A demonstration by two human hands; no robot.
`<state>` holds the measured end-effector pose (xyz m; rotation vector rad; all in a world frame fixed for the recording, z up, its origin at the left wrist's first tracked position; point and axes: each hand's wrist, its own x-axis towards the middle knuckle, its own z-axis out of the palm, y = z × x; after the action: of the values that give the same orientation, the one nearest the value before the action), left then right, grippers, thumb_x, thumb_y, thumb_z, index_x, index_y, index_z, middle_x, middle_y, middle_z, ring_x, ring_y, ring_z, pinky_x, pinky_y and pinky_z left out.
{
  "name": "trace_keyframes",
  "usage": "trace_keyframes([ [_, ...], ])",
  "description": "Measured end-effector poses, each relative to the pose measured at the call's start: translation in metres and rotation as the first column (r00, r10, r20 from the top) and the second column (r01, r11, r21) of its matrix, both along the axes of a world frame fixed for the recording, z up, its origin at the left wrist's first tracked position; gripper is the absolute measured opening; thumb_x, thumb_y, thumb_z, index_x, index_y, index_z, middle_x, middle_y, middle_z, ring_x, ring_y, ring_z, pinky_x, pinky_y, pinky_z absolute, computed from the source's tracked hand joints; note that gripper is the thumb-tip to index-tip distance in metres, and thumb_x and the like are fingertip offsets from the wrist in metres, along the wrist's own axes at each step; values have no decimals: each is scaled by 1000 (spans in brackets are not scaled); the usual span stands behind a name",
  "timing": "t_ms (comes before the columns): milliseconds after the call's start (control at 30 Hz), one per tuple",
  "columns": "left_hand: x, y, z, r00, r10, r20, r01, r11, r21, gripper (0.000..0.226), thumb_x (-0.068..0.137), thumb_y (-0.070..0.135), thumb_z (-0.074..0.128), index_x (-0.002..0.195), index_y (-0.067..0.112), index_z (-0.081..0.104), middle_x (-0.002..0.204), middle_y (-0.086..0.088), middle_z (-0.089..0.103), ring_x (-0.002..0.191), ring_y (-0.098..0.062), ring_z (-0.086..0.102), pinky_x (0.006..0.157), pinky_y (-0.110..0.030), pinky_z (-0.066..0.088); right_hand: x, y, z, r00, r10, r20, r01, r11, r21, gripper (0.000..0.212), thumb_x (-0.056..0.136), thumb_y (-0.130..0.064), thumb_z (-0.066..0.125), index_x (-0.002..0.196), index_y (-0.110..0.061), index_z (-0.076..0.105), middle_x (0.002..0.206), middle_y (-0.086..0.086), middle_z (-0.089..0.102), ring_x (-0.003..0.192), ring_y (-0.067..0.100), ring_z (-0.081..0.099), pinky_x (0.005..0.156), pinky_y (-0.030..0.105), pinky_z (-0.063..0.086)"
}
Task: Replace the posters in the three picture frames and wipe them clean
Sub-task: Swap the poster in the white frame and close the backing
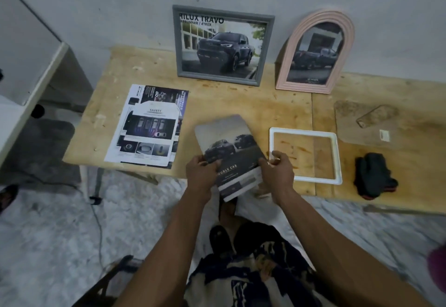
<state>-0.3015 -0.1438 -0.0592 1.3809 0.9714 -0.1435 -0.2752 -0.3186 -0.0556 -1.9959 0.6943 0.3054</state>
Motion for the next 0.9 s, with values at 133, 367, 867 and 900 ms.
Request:
trace_keyframes([
  [133, -25, -34, 9, 993, 117, 14, -112, 970, -214, 17, 85, -7, 70, 92, 6, 60, 91, -15, 68, 82, -29, 68, 82, -51, 59, -29, -22, 6, 978, -180, -102, 198, 958, 206, 67, 68, -45, 77, 123, -22, 46, 100, 1, 62, 93, 33, 67, 83, 53, 56],
  [367, -30, -104, 29, 998, 46, -44, -61, 889, -454, 7, 94, -6, 57, 93, -1, 62, 78, -12, 71, 69, -19, 66, 62, -29, 59, -43, -56, 22, 972, -237, -5, 225, 915, 335, 53, 71, -11, 66, 122, -18, 52, 111, 7, 64, 97, 26, 66, 80, 50, 58],
  [867, 25, -181, 18, 993, -59, -100, 73, 988, 135, 41, 72, -1, 84, 106, 9, 64, 110, -17, 67, 87, -29, 65, 87, -47, 58, 11, -227, 14, 997, 59, -59, -43, 968, 249, 36, 84, -4, 63, 113, -21, 51, 107, 3, 65, 90, 18, 63, 75, 36, 55],
  [900, 25, -185, 16, 993, -62, -105, 78, 985, 155, 40, 72, -2, 84, 104, 10, 64, 109, -18, 68, 87, -29, 65, 87, -48, 58, 15, -231, 11, 995, 72, -64, -55, 971, 234, 34, 83, -5, 63, 111, -22, 52, 107, 4, 66, 89, 18, 63, 75, 36, 56],
])
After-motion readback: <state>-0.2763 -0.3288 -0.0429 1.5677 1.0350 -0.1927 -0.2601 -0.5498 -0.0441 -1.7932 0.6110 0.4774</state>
